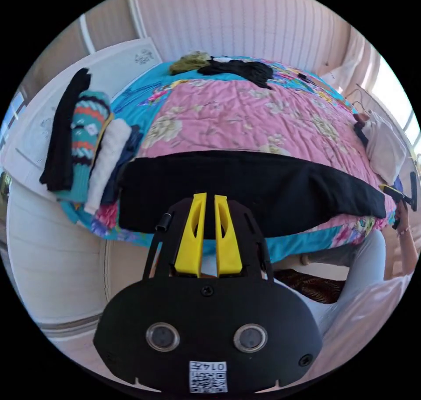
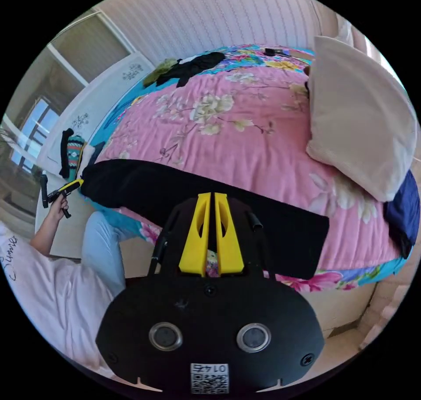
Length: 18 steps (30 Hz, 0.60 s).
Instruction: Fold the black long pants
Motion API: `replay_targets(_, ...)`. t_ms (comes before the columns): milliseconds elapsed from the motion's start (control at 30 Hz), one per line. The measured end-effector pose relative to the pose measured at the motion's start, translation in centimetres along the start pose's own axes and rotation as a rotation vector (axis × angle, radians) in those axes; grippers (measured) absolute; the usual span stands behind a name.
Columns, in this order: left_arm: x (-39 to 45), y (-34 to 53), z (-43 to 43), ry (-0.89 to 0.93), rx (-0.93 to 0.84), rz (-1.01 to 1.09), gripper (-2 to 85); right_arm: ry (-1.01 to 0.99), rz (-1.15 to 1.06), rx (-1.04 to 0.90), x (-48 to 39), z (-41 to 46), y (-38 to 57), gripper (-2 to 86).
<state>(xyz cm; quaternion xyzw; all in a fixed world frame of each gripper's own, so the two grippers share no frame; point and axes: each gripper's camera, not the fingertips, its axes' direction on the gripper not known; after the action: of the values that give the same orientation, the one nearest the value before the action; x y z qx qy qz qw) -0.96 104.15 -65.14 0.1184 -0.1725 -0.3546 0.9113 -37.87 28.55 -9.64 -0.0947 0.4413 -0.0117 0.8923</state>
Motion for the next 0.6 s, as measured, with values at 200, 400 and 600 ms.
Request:
replay_targets(200, -12.8, -1.5, 2.1, 0.004, 0.042, -0.141, 8.5, -0.18, -0.472, -0.136, -20.6, 7.8, -15.9, 6.2)
replay_targets(400, -18.1, -3.4, 8.1, 0.102, -0.058, -0.125, 9.7, -0.029, -0.673, -0.345, -34.6, 17.0, -26.1, 9.1)
replay_targets(600, -21.7, -2.5, 6.1, 0.189, 0.059, -0.072, -0.6, -0.011, -0.719, -0.453, -38.8, 17.8, -31.5, 2.2)
